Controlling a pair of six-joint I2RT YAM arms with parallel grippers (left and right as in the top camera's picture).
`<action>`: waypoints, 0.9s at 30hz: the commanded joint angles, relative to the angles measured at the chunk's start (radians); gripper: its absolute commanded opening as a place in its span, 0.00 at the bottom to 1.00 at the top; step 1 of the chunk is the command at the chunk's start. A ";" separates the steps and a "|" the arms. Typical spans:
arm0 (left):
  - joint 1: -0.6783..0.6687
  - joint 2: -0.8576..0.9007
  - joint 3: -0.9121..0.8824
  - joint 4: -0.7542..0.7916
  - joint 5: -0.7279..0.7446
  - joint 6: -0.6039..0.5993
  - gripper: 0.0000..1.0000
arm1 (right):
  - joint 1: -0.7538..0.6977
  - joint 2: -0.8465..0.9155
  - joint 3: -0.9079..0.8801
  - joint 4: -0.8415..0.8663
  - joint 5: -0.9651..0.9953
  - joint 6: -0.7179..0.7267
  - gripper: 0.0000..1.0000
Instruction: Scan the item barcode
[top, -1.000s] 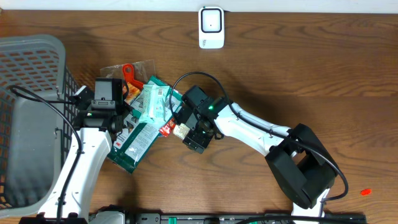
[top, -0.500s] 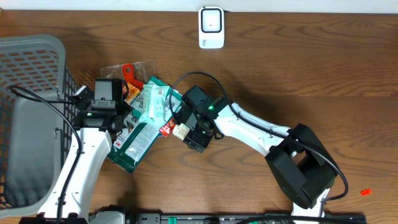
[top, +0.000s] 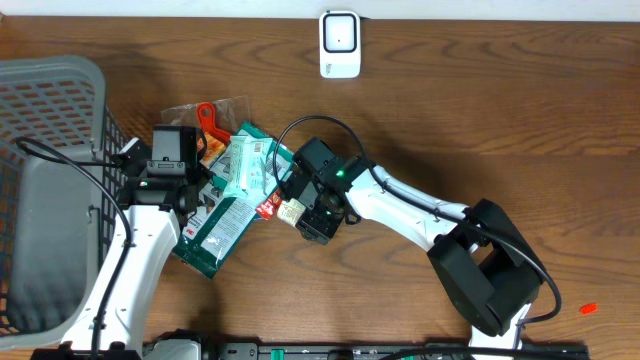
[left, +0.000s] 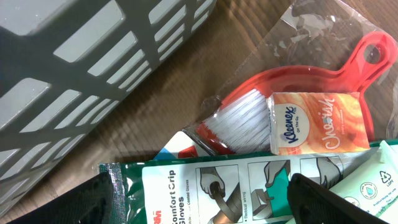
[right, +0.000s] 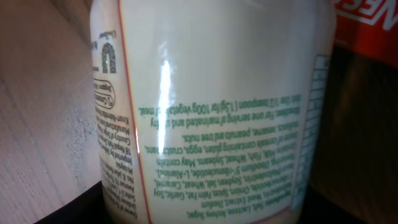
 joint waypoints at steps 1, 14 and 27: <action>0.006 0.009 -0.007 -0.003 -0.024 -0.021 0.89 | -0.008 -0.021 -0.010 0.001 -0.059 -0.009 0.62; 0.006 0.009 -0.007 -0.003 -0.025 -0.021 0.89 | -0.065 -0.034 -0.006 -0.004 -0.220 0.003 0.62; 0.006 0.009 -0.007 -0.003 -0.025 -0.021 0.89 | -0.150 -0.047 0.082 -0.072 -0.376 0.048 0.64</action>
